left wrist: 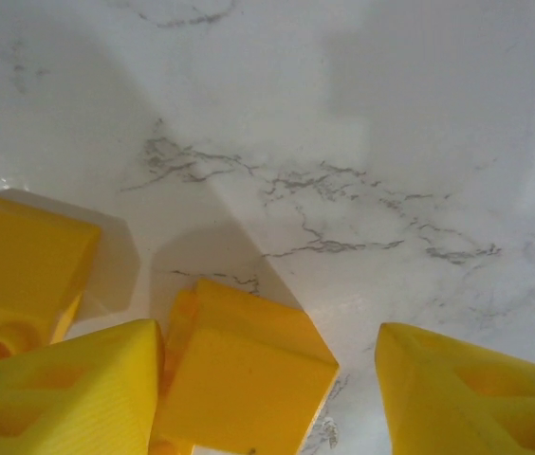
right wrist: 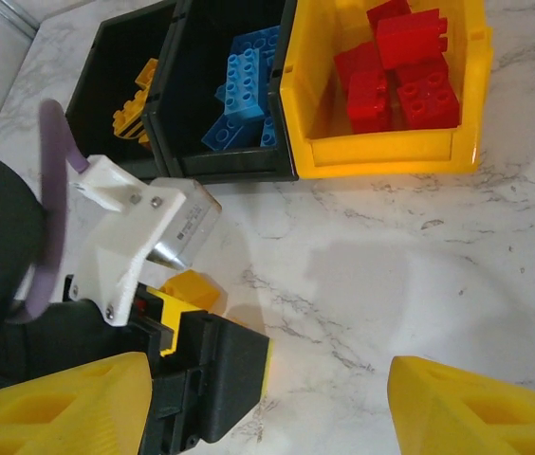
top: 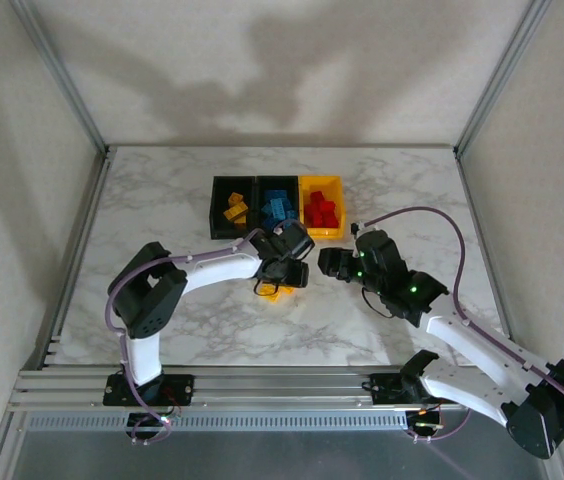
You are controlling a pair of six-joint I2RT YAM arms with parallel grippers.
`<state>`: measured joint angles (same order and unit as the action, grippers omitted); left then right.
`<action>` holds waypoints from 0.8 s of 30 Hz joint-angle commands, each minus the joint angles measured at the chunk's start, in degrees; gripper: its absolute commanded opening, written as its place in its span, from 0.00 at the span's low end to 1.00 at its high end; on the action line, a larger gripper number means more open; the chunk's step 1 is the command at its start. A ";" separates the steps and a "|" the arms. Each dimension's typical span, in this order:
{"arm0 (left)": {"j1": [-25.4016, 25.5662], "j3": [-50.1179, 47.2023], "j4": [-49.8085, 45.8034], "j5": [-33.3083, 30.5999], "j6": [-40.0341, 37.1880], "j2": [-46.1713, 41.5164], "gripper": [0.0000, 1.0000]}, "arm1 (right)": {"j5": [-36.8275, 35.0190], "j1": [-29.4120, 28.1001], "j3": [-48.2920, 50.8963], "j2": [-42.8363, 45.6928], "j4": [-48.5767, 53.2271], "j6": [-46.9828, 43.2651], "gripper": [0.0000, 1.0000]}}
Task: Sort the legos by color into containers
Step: Pick up the lego from the center of the table.
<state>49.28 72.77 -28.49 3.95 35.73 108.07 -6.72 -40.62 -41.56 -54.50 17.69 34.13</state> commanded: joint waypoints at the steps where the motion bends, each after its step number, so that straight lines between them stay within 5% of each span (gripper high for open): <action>1: 1.39 0.77 -1.31 1.32 -1.34 2.07 0.57 | -1.36 0.54 0.36 1.49 1.10 0.51 0.67; 6: 1.79 1.67 -2.30 -0.46 -1.44 3.94 0.57 | -1.36 0.54 0.41 2.10 1.63 0.51 0.67; 14: 1.65 3.68 -4.34 -2.72 -1.69 1.74 0.31 | -1.76 2.13 0.75 3.91 2.47 0.86 0.67; 24: -4.43 4.81 -5.80 -5.73 -1.00 -8.54 0.28 | 1.58 2.30 3.32 9.35 2.78 1.16 0.68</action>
<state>47.37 75.31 -31.99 1.08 34.89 103.92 -7.16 -38.50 -39.31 -45.84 20.82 35.20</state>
